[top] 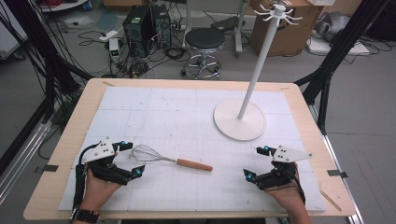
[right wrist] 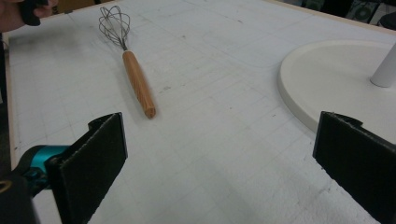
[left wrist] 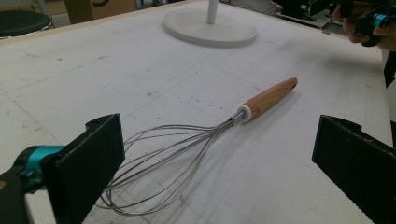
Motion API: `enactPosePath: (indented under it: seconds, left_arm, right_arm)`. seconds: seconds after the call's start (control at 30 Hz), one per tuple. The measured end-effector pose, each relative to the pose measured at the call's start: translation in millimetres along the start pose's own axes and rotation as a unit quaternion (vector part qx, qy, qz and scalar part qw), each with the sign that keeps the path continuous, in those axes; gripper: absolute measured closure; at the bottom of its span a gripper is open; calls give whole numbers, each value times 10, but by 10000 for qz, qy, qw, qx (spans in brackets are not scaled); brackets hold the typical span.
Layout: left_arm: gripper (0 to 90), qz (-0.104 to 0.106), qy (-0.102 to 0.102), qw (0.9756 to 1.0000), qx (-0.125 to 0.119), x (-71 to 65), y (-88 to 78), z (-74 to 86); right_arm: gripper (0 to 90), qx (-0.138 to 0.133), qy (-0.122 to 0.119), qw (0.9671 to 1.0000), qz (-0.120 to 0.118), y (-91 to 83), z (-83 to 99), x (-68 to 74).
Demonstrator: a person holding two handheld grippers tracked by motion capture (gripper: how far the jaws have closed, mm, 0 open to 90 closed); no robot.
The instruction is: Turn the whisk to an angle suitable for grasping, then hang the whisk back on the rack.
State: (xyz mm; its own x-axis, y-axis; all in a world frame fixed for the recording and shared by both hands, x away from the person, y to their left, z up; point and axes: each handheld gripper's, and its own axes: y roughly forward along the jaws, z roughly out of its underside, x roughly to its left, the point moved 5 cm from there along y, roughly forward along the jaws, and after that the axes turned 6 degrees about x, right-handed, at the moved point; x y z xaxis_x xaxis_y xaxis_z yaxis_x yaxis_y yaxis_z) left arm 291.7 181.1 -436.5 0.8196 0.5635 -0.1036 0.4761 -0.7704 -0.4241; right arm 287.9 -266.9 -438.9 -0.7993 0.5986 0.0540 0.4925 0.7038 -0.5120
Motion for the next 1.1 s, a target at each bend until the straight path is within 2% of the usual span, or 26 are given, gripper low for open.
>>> enactPosePath:
  seconds: [0.23,0.6,0.9,0.97,1.1]
  left_arm:
    - [29,10,34,10000,-29,-11,4,-22]
    - [29,38,154,9999,58,-54,37,-58]
    - [29,167,310,9992,170,-104,144,-219]
    - [29,230,379,9986,304,-121,199,-272]
    - [29,301,705,9948,664,-215,321,-407]
  right_arm:
    - [8,-38,-25,10000,45,18,-14,12]
    - [8,69,-12,9999,154,34,4,-18]
    - [9,102,-43,9998,157,28,12,-9]
    - [9,109,-55,9998,144,24,15,-14]
    - [9,117,-100,9998,119,20,23,-10]
